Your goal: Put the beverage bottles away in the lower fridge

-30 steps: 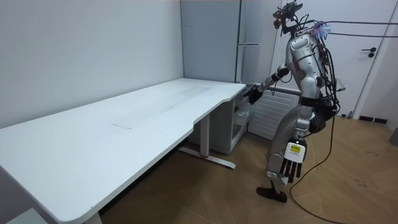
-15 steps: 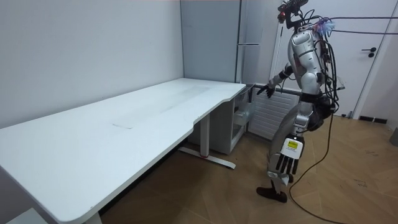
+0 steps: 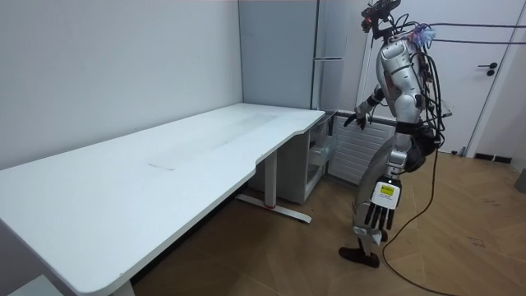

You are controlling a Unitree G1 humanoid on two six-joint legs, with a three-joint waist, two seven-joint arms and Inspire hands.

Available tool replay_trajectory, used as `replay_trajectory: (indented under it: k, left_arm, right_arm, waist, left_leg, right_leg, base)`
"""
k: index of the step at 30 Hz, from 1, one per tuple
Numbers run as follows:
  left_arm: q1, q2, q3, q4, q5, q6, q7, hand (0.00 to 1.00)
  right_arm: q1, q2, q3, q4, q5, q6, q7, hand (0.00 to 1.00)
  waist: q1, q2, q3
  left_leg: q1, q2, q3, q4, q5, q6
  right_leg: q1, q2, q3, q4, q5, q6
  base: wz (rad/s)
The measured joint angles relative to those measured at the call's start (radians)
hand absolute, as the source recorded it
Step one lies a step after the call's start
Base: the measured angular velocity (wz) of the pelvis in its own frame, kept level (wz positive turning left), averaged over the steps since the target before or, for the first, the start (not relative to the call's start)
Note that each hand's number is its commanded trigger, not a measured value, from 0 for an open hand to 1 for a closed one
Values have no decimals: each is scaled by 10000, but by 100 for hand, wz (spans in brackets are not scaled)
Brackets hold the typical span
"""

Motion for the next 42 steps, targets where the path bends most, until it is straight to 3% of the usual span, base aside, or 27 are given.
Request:
replay_trajectory:
  k: [5,11,17,22,26,34,42]
  left_arm:
    - [0,-28,7,175,19,10,81,0]
    - [-59,-29,-17,86,28,-54,84,0]
    - [-108,-27,-50,121,21,56,47,0]
    - [-122,-27,-78,73,24,263,50,0]
    - [-151,-26,-89,92,36,316,45,0]
    - [-158,-21,-66,-102,29,414,4,0]
    - [-198,20,0,-462,452,461,-73,0]
  right_arm:
    - [499,62,17,-6,433,-40,403,0]
    - [314,58,284,36,174,-49,1012,0]
    - [-1,58,404,136,-1122,230,1050,0]
    - [-612,44,685,520,-2195,412,944,0]
    - [-1015,45,875,910,-2122,527,1084,0]
    - [-1331,36,1031,940,-805,620,2338,0]
    - [-2189,-11,1156,831,-602,734,2809,0]
  waist:
    - [134,100,6]
    - [166,235,36]
    - [175,351,69]
    - [277,314,91]
    - [338,281,114]
    - [383,250,139]
    - [421,216,160]
  left_leg:
    - [-105,-18,6,110,-47,9]
    - [-728,10,-20,893,-301,12]
    - [-1832,-186,-46,2041,-616,4]
    - [-2955,-165,-51,2985,-848,-88]
    - [-3361,-176,-176,3468,-981,-159]
    - [-3981,-132,-463,4273,-1279,-260]
    - [-4575,-165,-415,4819,-1437,-232]
  right_leg:
    - [-121,-12,58,131,-45,28]
    - [-739,-86,114,956,-363,13]
    - [-2005,-488,213,2533,-972,-61]
    - [-3196,-664,256,3671,-1340,-253]
    - [-3528,-809,127,4191,-1582,-406]
    - [-3941,-802,23,4870,-1948,-482]
    - [-4610,-914,152,5518,-2189,-531]
  base:
    - [0]
    - [2]
    - [13]
    - [10]
    - [13]
    - [5]
    - [0]
